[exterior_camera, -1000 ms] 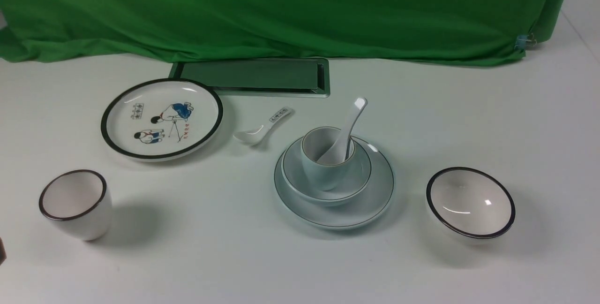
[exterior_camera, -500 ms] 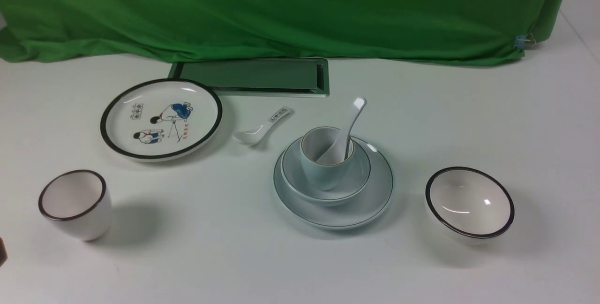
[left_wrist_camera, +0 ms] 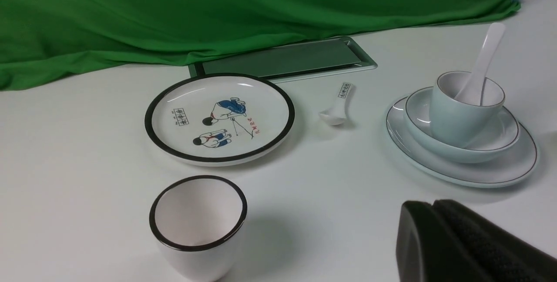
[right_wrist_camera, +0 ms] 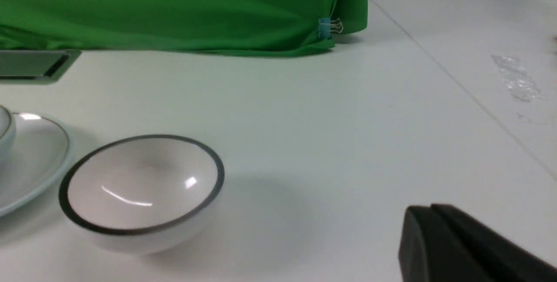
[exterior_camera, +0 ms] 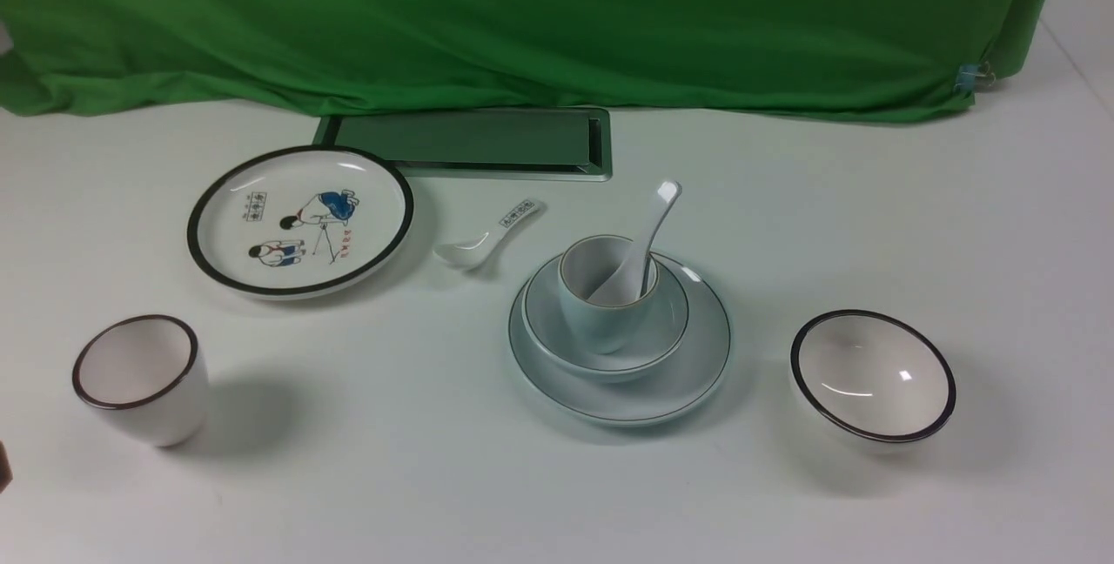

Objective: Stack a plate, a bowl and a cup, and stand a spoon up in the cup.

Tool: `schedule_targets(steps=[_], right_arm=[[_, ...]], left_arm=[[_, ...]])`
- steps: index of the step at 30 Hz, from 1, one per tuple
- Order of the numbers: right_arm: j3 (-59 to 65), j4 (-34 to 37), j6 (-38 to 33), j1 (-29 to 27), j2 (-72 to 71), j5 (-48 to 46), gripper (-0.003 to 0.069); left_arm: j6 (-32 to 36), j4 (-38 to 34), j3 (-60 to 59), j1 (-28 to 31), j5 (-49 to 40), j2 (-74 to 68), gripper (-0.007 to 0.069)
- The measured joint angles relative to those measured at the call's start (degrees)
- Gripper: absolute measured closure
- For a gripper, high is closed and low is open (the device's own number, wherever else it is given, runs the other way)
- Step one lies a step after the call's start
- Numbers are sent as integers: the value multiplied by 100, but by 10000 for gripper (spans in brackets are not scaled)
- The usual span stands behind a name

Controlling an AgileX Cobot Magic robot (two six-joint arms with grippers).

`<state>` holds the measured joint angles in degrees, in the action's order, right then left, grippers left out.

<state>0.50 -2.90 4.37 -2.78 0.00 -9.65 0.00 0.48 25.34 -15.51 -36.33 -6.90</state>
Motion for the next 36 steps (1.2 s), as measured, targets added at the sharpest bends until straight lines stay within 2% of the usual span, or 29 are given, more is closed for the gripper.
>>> schedule_targets(steps=[8,36], right_arm=[[0,-18,30,104,-2,-287,652],[0,-18,40,109,-2,-297,600]], left_arm=[[0,-5,0,0,0,0,656],[0,52,-2,0,0,0,655]])
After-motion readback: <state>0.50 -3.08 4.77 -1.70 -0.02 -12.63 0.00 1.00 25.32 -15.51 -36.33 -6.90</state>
